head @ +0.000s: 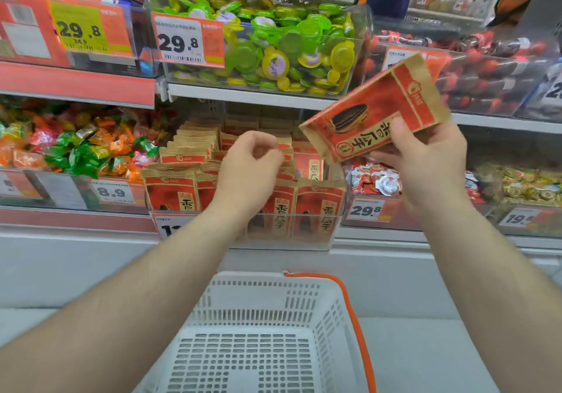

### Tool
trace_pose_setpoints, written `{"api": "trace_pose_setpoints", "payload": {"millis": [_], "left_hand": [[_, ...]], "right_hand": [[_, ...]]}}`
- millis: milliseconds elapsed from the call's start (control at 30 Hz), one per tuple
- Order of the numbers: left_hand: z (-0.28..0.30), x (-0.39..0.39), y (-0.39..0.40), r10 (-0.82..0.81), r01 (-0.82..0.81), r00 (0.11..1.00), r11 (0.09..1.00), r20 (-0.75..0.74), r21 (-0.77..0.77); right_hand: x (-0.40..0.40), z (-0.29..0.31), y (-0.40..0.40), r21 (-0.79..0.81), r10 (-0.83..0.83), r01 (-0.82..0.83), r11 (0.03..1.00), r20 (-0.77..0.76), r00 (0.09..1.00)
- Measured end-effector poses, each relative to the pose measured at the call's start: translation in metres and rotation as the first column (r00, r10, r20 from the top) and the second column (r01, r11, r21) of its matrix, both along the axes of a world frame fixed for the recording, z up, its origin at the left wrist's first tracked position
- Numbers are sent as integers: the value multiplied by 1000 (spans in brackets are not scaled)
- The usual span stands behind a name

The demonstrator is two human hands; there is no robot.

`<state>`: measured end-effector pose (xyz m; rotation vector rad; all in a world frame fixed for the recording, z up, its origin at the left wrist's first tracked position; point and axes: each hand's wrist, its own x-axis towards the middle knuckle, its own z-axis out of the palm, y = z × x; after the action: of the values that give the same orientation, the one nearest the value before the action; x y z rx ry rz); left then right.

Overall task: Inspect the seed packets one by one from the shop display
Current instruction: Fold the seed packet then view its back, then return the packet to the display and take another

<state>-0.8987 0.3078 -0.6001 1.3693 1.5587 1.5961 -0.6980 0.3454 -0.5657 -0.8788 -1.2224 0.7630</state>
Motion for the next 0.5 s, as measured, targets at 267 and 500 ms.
{"api": "trace_pose_setpoints", "payload": {"millis": [267,500], "left_hand": [[-13,16,24,-162,93,393,986,-905,-136],[-19,25,33,-172,4,344,983,-923,-182]], "right_hand": [[-1,-11,59,69,-97,72,995,498,862],[-10,-28,91,-40,-30,82,996,703,711]]}}
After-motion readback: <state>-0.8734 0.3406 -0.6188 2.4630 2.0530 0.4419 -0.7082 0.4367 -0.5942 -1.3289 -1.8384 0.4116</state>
